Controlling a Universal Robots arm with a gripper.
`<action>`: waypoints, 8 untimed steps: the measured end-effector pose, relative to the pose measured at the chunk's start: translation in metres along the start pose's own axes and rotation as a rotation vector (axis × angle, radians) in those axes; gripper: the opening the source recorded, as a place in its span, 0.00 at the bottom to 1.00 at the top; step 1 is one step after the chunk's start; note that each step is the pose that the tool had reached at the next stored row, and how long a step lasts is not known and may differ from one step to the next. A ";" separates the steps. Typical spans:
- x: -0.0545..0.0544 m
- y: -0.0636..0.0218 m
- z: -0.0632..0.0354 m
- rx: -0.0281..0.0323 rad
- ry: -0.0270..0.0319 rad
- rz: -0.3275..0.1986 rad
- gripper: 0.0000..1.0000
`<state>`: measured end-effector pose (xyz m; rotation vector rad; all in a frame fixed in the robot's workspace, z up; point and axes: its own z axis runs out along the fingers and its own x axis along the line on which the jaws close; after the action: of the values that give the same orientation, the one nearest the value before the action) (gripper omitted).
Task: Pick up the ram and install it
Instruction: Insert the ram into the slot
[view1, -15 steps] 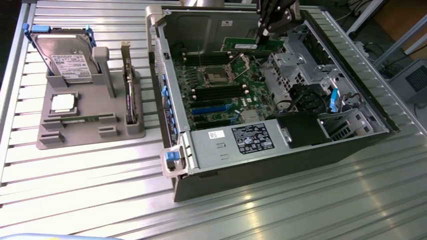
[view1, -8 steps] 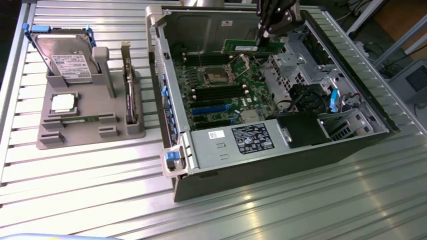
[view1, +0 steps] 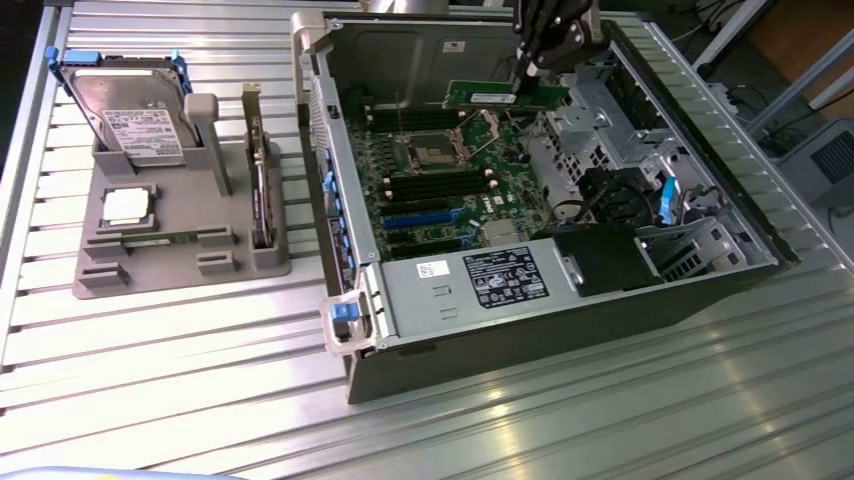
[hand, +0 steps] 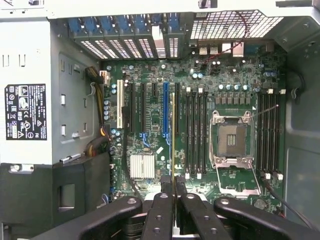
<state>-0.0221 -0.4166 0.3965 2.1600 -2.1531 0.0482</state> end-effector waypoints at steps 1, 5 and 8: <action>0.000 0.0000 0.0004 0.0000 0.0002 0.000 0.12; 0.000 -0.0001 0.0032 0.0000 0.0003 0.000 0.12; 0.000 -0.0002 0.0042 0.0000 0.0004 0.000 0.12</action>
<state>-0.0222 -0.4166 0.3923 2.1598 -2.1529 0.0486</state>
